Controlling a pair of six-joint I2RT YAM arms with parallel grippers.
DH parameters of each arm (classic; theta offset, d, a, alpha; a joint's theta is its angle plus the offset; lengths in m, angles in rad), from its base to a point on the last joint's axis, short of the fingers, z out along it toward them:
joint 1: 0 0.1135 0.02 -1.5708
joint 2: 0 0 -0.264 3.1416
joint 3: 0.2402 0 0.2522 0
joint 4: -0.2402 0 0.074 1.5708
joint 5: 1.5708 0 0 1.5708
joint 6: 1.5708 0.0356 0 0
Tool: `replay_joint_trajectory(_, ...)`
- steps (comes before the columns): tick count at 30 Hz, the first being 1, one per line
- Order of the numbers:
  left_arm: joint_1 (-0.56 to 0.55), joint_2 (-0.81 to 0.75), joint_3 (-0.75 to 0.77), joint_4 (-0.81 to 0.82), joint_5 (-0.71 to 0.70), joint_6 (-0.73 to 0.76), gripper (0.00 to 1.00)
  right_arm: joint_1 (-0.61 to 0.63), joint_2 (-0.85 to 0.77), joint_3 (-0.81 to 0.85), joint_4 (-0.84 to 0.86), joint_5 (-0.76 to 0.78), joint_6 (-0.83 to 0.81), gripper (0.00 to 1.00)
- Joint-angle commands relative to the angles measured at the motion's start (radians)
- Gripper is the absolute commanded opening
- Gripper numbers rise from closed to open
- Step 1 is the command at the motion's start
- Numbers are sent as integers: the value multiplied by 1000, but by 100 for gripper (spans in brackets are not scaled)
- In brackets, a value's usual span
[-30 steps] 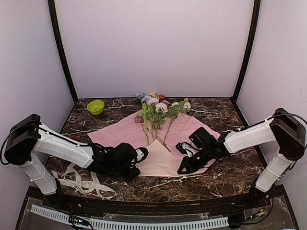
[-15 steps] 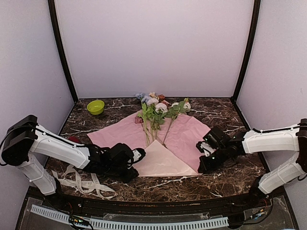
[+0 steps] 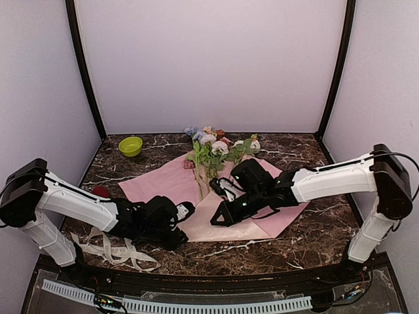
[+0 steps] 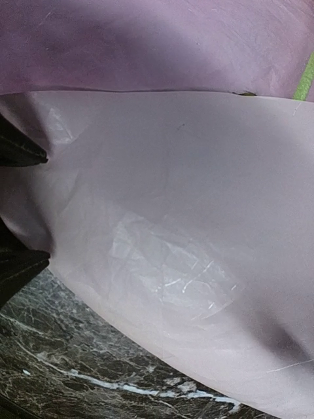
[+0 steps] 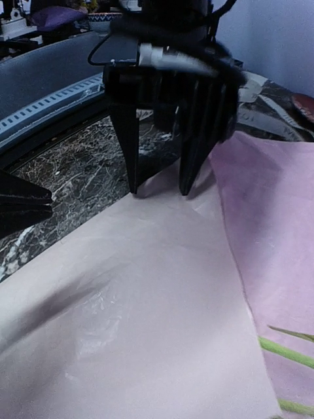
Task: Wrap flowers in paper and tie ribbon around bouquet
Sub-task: Press the fold line on the 1/4-folded wrapping paper.
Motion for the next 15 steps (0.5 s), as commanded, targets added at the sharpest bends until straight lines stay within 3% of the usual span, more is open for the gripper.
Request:
replay_joint_trajectory(1, 15, -18, -40, -34, 46, -40, 45, 8, 108, -9, 148, -87, 40, 0)
replay_joint_trajectory(6, 32, -27, -48, -34, 65, -56, 45, -11, 155, -96, 105, -27, 34, 0)
replay_joint_trajectory(15, 99, -93, -43, -209, 71, -213, 45, -63, 25, -310, 66, 33, 72, 0)
